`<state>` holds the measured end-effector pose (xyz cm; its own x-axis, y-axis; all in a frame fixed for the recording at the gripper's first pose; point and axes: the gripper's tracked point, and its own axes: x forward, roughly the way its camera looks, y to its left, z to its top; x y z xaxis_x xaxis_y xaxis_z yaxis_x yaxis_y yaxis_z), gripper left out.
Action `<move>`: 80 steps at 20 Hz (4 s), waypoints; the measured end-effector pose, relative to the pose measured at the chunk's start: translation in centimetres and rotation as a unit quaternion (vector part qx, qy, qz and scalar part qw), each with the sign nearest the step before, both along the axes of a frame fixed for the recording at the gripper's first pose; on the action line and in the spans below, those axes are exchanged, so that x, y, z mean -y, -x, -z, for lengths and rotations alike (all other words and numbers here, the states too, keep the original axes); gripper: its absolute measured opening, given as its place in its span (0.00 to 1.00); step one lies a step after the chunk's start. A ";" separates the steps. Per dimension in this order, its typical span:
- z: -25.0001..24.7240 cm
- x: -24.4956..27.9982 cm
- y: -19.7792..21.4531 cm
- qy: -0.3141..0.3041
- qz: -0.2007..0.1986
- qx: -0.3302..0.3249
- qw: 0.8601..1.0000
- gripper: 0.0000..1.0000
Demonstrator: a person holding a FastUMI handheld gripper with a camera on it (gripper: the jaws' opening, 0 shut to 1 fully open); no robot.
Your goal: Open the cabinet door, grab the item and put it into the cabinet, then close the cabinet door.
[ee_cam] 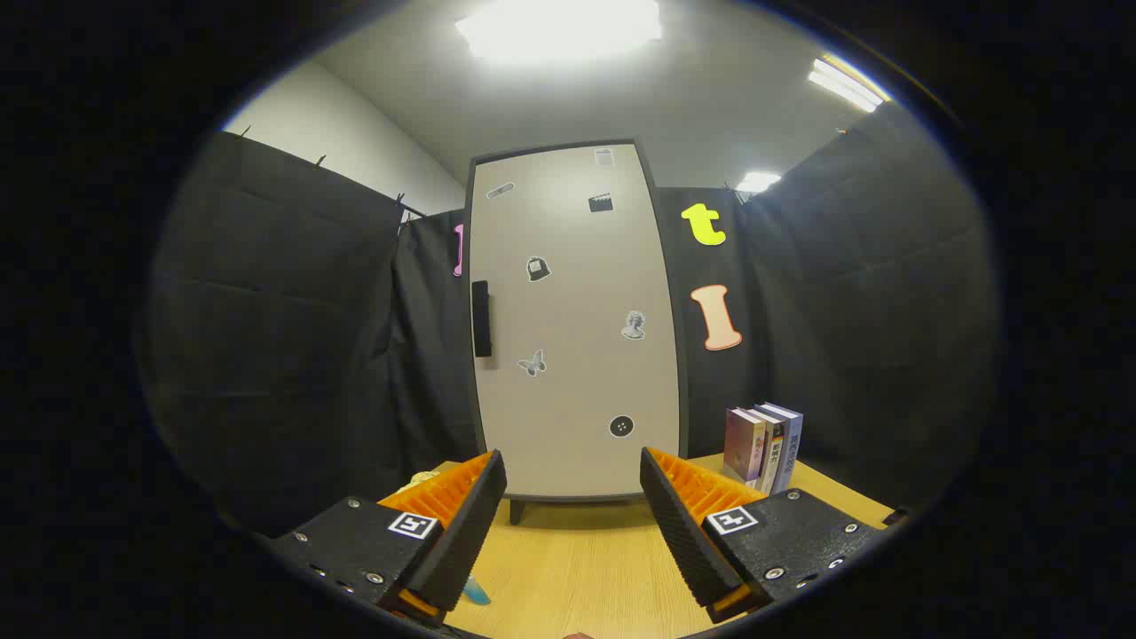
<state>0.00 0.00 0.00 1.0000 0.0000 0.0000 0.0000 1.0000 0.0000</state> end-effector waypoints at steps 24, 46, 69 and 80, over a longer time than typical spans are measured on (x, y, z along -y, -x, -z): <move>-3.2 -2.5 -3.1 0.000 -0.024 0.014 1.000 0.94; -11.2 -14.1 -26.7 0.005 -0.087 0.009 0.996 0.93; -8.7 -16.3 -33.3 0.015 -0.086 -0.071 0.994 0.22; -9.5 -15.4 -29.0 0.008 -0.138 -0.075 0.988 0.22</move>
<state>28.97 15.44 9.52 0.9509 0.2704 -0.1508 -0.2729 0.9620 0.0040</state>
